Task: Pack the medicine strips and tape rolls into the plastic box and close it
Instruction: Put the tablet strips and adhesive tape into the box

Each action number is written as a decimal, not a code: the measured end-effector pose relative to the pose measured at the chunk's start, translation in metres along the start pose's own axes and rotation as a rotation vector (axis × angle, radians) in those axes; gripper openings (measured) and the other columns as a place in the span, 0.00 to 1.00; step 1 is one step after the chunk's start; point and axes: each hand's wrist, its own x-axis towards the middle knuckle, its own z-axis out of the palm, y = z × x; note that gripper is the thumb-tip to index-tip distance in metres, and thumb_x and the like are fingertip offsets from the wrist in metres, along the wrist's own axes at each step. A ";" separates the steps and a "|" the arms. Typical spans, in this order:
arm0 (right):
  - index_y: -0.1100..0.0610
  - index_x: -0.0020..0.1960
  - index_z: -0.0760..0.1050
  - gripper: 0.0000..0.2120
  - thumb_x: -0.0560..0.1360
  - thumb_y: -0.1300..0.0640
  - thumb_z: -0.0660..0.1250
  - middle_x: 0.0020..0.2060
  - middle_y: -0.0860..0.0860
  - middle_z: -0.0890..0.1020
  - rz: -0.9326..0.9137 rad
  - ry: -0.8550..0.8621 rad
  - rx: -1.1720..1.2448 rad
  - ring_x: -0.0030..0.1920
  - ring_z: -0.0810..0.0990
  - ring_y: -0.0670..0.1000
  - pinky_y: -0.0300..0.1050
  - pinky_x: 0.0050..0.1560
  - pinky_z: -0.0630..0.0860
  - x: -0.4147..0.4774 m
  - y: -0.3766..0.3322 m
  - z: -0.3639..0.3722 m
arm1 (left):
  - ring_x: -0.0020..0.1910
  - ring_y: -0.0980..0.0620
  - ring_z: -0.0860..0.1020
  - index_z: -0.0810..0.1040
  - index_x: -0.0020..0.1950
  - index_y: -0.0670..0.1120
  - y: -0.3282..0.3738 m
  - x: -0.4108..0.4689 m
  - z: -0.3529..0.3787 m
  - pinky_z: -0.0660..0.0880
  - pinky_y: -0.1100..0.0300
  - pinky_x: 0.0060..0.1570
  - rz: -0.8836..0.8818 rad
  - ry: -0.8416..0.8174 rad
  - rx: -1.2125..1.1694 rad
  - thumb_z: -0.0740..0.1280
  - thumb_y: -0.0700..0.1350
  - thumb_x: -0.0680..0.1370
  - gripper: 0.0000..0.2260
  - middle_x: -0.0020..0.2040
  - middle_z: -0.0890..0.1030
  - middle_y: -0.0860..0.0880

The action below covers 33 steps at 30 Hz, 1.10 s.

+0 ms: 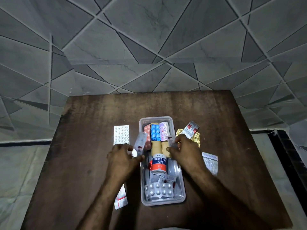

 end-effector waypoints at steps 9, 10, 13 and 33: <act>0.53 0.62 0.69 0.22 0.74 0.40 0.60 0.49 0.53 0.84 -0.148 0.055 -0.330 0.51 0.80 0.58 0.54 0.55 0.71 -0.010 -0.003 0.030 | 0.70 0.38 0.61 0.75 0.64 0.47 0.027 -0.038 0.037 0.69 0.46 0.61 0.121 0.015 0.432 0.68 0.60 0.71 0.26 0.75 0.64 0.44; 0.53 0.62 0.69 0.22 0.74 0.40 0.59 0.49 0.53 0.84 -0.151 0.062 -0.345 0.51 0.80 0.58 0.54 0.55 0.71 -0.010 -0.003 0.030 | 0.71 0.38 0.60 0.73 0.65 0.47 0.030 -0.040 0.039 0.69 0.47 0.62 0.117 0.000 0.452 0.66 0.60 0.72 0.26 0.75 0.62 0.45; 0.55 0.64 0.69 0.23 0.75 0.41 0.58 0.49 0.54 0.84 -0.172 0.072 -0.402 0.52 0.80 0.59 0.54 0.56 0.69 -0.008 -0.007 0.030 | 0.73 0.37 0.57 0.73 0.66 0.47 0.034 -0.037 0.045 0.68 0.46 0.64 0.088 -0.029 0.472 0.63 0.61 0.73 0.27 0.77 0.60 0.45; 0.55 0.61 0.72 0.23 0.75 0.40 0.60 0.51 0.57 0.83 -0.084 -0.054 -0.373 0.53 0.80 0.58 0.52 0.53 0.72 0.004 -0.007 0.042 | 0.76 0.35 0.46 0.82 0.56 0.46 0.021 -0.016 0.054 0.55 0.40 0.71 -0.034 -0.223 0.315 0.57 0.61 0.76 0.23 0.78 0.56 0.43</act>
